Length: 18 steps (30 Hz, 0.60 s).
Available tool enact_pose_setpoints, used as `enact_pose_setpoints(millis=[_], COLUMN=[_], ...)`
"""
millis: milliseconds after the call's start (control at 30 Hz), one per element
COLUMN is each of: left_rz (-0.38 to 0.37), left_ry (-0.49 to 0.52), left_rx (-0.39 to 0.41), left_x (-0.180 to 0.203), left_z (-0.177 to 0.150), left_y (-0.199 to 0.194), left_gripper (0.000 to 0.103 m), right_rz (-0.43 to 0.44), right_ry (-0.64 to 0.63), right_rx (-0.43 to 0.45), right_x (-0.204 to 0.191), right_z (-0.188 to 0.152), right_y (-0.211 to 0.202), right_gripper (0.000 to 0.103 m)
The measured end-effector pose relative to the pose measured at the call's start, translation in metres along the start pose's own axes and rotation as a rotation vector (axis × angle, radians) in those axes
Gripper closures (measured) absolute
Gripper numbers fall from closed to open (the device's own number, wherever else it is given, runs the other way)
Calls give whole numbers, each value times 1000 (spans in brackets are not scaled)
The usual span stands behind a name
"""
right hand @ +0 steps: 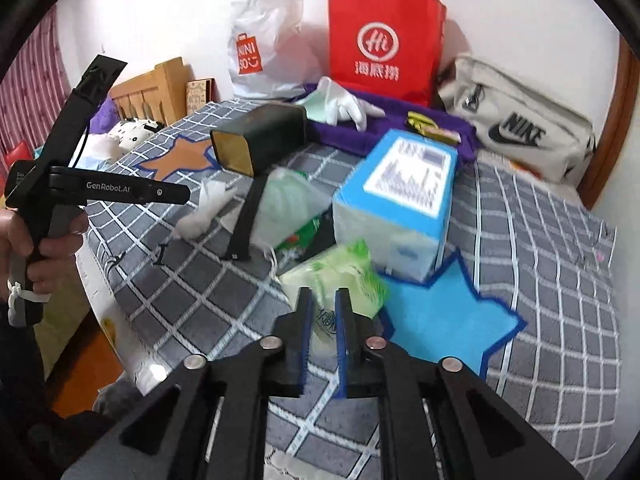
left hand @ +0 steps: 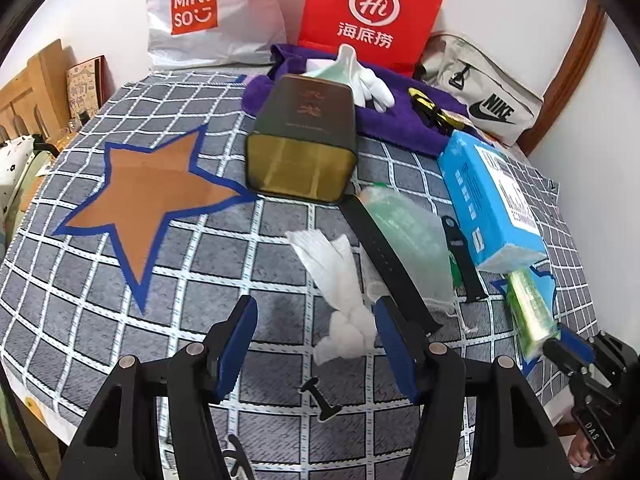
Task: Organize soft objects
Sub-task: 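Grasp the green tissue pack with the right gripper while the left grasps the white cloth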
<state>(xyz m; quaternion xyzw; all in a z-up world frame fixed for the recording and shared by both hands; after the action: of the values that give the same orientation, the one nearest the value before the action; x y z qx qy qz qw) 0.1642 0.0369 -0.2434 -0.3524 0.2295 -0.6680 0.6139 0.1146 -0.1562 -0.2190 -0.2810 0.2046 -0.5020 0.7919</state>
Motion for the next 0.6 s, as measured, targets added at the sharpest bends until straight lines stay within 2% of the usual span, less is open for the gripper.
enact_pose_setpoints(millis=[133, 200, 233, 300, 367, 600], left_rz=[-10, -8, -5, -4, -10, -33], left_ry=[-4, -2, -2, 1, 2, -7], left_rx=[-9, 3, 8, 15, 15, 16], left_x=[4, 5, 5, 5, 6, 11], left_z=[-5, -5, -6, -6, -7, -8], left_y=[4, 5, 6, 6, 7, 7], left_gripper=[44, 44, 44, 44, 44, 44], right_rz=[-3, 0, -1, -7, -9, -25], right_ry=[32, 58, 73, 114, 165, 293], right_rx=[-27, -34, -23, 8, 36, 39], right_x=[6, 8, 9, 13, 18, 28], right_z=[-17, -22, -22, -19, -16, -12], right_y=[6, 5, 3, -1, -3, 24], right_gripper=[77, 56, 52, 32, 20, 19])
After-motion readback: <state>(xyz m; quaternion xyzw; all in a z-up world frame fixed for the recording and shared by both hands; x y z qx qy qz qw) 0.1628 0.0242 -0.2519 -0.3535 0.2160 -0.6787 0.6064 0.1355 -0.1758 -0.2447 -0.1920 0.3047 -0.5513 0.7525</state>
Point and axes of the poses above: each gripper's, at about its wrist camera, not at the fingertips, and y roughly the way its jaws point, x to its right, z to its top, the point moved 10 cm from there along y, roughly the way its jaws point, and after that the axes turned 10 degrees about x, right-handed, at the moved point
